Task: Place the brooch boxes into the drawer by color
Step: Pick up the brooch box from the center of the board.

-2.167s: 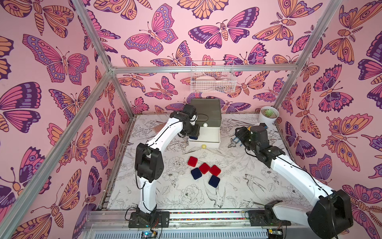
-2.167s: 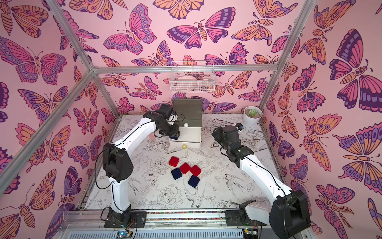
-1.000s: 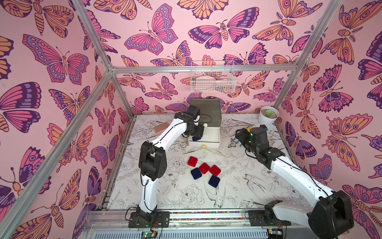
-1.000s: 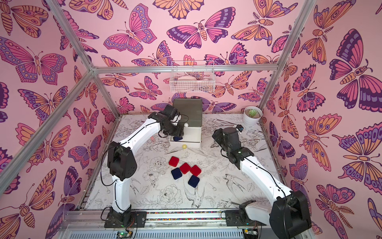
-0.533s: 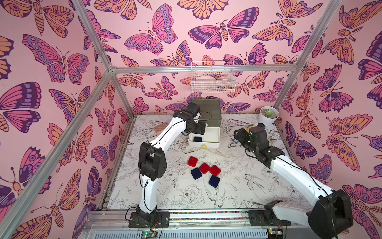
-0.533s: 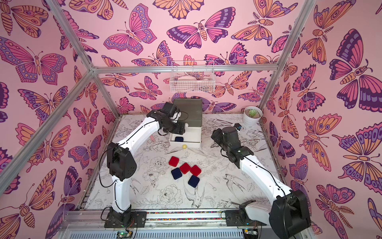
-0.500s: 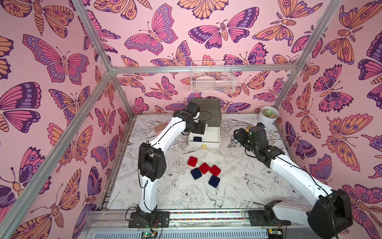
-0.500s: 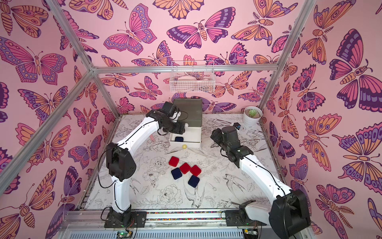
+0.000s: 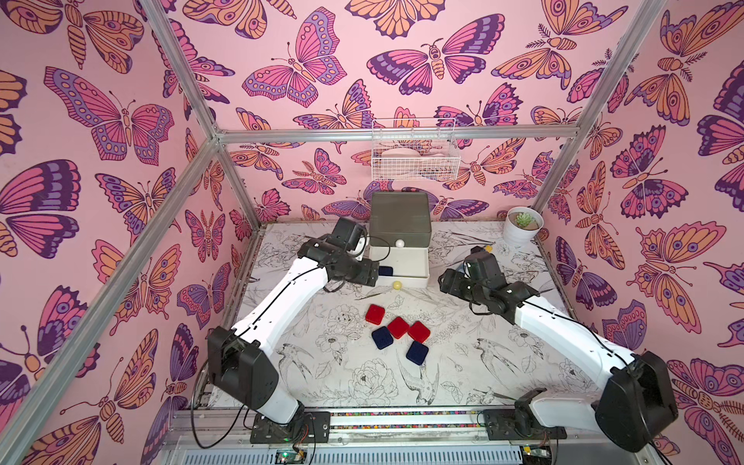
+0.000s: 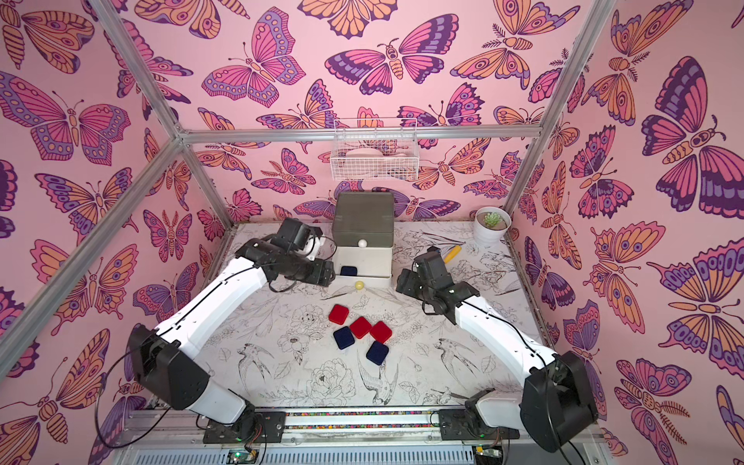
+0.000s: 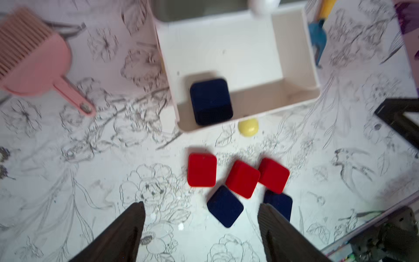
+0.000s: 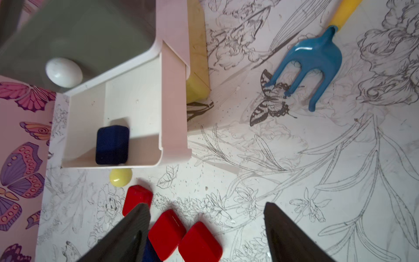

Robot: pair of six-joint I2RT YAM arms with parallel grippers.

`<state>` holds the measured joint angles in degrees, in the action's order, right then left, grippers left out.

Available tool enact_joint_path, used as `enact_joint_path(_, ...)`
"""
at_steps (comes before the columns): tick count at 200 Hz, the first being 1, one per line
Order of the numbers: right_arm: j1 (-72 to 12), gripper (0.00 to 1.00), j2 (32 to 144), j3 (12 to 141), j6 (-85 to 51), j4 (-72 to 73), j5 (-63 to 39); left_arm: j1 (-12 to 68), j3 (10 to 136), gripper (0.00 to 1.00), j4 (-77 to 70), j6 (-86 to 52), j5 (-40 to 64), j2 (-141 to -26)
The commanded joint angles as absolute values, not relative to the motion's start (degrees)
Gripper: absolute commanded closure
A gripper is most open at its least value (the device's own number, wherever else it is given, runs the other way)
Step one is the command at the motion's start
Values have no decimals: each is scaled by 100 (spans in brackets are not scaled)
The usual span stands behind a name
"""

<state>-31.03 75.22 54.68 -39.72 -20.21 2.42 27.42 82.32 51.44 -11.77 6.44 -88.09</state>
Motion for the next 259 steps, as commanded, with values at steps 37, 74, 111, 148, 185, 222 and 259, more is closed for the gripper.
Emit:
enact_joint_path(37,-3131,15,8088,5789,-3656,-2043,1,3381,6676,14,4724,-965,861,-8385)
enact_joint_path(74,-3127,14,8207,5924,-3612,-2061,27,3735,6241,12,3918,-671,1155,-8620)
enact_joint_path(111,-3106,13,8123,5847,-3611,-2091,127,3941,6279,11,3842,-224,1169,-9225)
enact_joint_path(148,-3041,13,8017,5749,-3672,-2101,168,3965,6398,11,3891,-70,1344,-9579)
enact_joint_path(185,-2977,13,7928,5660,-3735,-2057,185,4043,6322,12,3888,-53,1216,-9795)
enact_joint_path(222,-2961,13,7915,5660,-3735,-2065,185,4091,6343,12,3860,-35,1079,-10042)
enact_joint_path(259,-2952,13,7901,5651,-3744,-2057,184,4088,6375,13,3776,-44,949,-10213)
